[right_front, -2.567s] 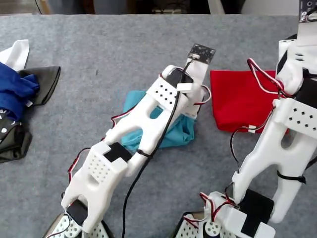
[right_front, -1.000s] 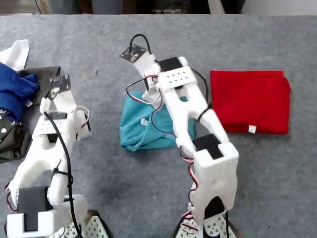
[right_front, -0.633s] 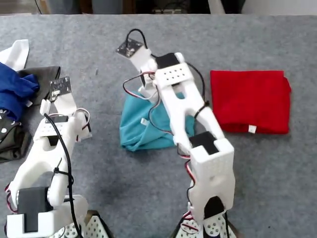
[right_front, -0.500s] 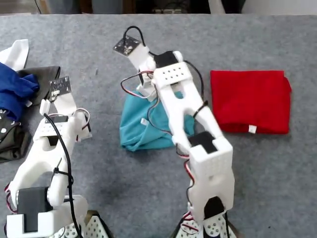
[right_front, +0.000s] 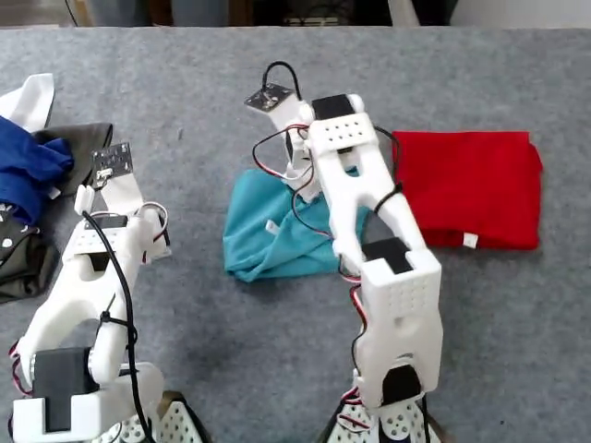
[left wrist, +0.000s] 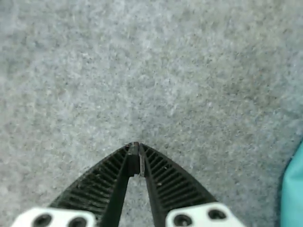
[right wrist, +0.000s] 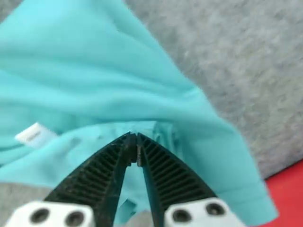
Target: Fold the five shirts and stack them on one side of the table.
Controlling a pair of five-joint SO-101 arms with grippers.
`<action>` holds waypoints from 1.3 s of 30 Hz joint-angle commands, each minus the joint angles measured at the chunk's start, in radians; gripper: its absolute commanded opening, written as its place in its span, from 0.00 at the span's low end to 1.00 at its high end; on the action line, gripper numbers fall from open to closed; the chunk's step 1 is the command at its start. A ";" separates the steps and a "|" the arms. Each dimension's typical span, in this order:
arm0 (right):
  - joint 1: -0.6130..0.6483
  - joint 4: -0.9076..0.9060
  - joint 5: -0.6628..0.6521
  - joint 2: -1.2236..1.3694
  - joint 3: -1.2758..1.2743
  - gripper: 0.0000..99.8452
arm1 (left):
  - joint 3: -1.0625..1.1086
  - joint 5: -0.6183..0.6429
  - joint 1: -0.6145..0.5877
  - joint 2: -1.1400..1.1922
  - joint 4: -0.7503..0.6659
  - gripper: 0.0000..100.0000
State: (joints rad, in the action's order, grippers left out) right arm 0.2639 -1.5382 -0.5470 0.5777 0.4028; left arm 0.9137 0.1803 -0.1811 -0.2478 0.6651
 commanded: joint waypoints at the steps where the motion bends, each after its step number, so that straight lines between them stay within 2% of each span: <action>1: -0.014 -0.051 0.000 -0.007 0.035 0.01 | -0.005 0.003 -0.007 -0.015 -0.014 0.03; 11: -0.086 -0.180 -0.018 -0.018 -0.024 0.01 | -0.004 0.003 -0.008 -0.015 -0.014 0.03; 16: -0.186 -0.098 -0.106 -0.173 -0.326 0.01 | -0.004 0.003 -0.008 -0.015 -0.012 0.03; 20: -0.242 0.009 -0.203 -0.412 -0.642 0.01 | -0.005 0.003 -0.008 -0.015 -0.014 0.03; 23: -0.242 0.071 -0.227 -0.622 -0.762 0.01 | -0.005 0.003 -0.007 -0.015 -0.015 0.03; 26: -0.221 0.112 -0.222 -0.796 -0.753 0.01 | -0.007 0.003 -0.004 -0.015 -0.015 0.03; 29: -0.158 0.180 -0.146 -0.846 -0.717 0.01 | -0.022 0.003 -0.001 -0.006 -0.014 0.03; 35: -0.040 0.324 0.014 -0.657 -0.642 0.01 | -0.024 0.003 -0.001 -0.006 -0.012 0.03; 39: -0.006 0.359 0.052 -0.483 -0.529 0.01 | -0.025 0.003 -0.002 -0.006 -0.009 0.03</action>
State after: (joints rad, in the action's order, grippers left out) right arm 0.2256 -1.2083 -0.5255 0.0130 -0.2309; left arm 0.9122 0.1803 -0.1811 -0.2463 0.6651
